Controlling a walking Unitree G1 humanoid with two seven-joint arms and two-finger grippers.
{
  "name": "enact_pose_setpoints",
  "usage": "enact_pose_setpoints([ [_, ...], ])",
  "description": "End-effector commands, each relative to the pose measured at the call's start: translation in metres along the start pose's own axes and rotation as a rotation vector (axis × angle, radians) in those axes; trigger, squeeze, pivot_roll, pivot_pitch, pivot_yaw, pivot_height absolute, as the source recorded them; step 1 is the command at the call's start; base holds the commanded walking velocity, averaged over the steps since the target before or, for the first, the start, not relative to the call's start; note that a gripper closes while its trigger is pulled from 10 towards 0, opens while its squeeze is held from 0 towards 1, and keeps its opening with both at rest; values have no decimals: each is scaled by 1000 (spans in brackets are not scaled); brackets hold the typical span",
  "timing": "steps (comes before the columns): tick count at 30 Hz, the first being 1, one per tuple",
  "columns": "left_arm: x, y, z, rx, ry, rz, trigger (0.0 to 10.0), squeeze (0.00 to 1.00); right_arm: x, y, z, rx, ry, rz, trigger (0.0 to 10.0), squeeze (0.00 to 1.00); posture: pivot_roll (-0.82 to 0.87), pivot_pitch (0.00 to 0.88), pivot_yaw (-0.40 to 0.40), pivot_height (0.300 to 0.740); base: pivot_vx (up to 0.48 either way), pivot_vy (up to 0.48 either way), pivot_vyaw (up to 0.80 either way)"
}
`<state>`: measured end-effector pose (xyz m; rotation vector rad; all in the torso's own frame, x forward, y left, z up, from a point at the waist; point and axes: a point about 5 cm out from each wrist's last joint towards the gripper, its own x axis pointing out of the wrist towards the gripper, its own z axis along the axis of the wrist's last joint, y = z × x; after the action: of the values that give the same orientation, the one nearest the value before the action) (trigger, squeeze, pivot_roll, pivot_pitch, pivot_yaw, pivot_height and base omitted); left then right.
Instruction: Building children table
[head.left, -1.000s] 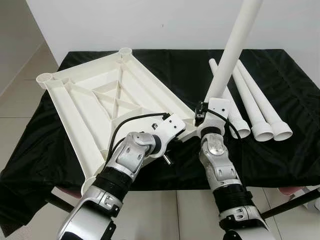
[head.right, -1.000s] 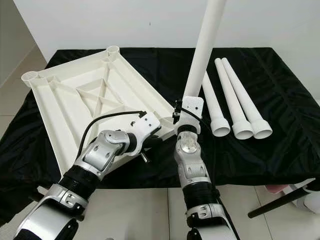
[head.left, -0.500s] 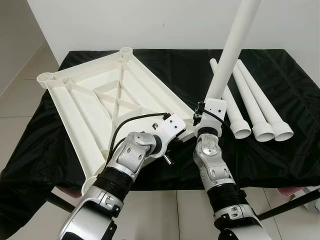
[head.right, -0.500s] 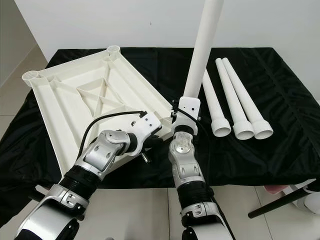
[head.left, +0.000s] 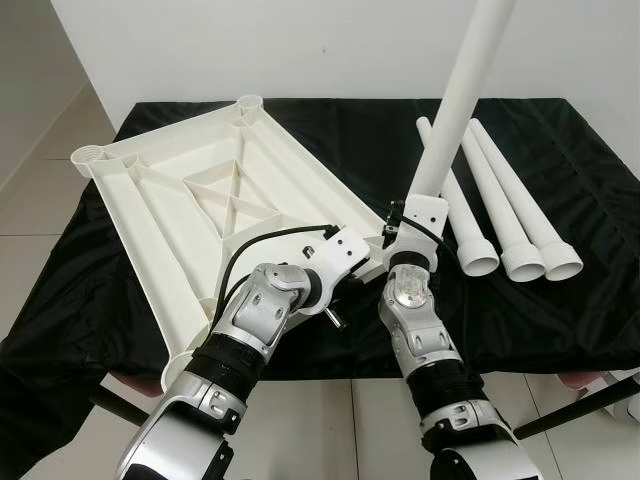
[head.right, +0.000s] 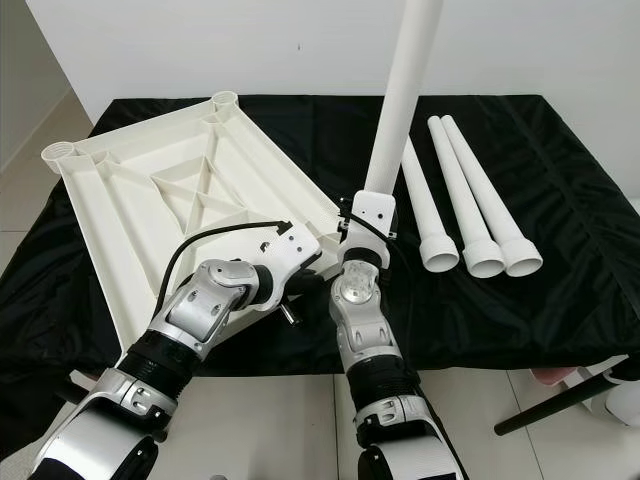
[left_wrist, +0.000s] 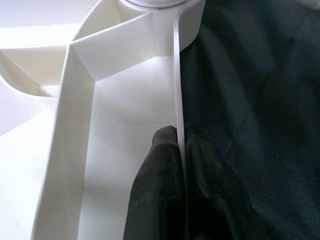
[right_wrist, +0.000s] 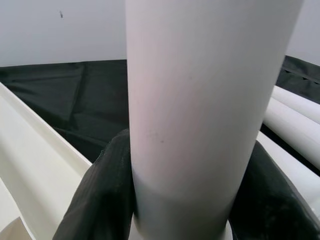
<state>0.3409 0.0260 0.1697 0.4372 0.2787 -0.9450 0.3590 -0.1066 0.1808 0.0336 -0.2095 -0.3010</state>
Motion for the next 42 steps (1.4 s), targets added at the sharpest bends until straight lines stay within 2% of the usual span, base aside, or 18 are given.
enact_pose_setpoints([
  [1, -4, 12, -5, -8, 17, 177, 10000, 0, -8, -18, -37, -33, 163, -67, 10000, 647, -101, 111, 41, 740, 0, 0, 0],
  [2, -4, 12, -5, -8, 17, 176, 10000, 0, -8, -18, -36, -37, 158, -65, 10000, 647, -101, 111, 41, 740, 0, 0, 0],
  [3, -4, 12, -5, -8, 17, 176, 10000, 0, -8, -17, -36, -32, 156, -54, 10000, 1000, -102, 114, 42, 740, 0, 0, 0],
  [25, -4, 13, -7, -18, 22, 175, 10000, 0, -2, -26, -33, -40, 124, -30, 10000, 1000, -110, 129, 49, 740, 0, 0, 0],
  [26, -4, 13, -7, -21, 22, 175, 10000, 0, -2, -28, -33, -50, 123, -21, 10000, 976, -112, 130, 50, 740, 0, 0, 0],
  [27, -4, 13, -7, -21, 21, 175, 10000, 0, -2, -31, -34, -51, 125, -3, 10000, 0, -114, 132, 50, 740, 0, 0, 0],
  [34, -4, 14, -6, -21, 20, 175, 10000, 0, -3, -41, -36, -64, 116, 61, 10000, 0, -119, 134, 53, 740, 0, 0, 0],
  [35, -4, 14, -6, -20, 20, 175, 10000, 0, -3, -43, -37, -62, 118, 81, 10000, 745, -121, 135, 54, 740, 0, 0, 0],
  [36, -4, 14, -6, -20, 19, 175, 10000, 0, -4, -45, -38, -53, 121, 113, 10000, 1000, -122, 135, 54, 740, 0, 0, 0],
  [42, -3, 14, -6, -20, 18, 174, 10000, 0, -5, -46, -37, -34, 104, 178, 10000, 1000, -124, 134, 56, 740, 0, 0, 0],
])
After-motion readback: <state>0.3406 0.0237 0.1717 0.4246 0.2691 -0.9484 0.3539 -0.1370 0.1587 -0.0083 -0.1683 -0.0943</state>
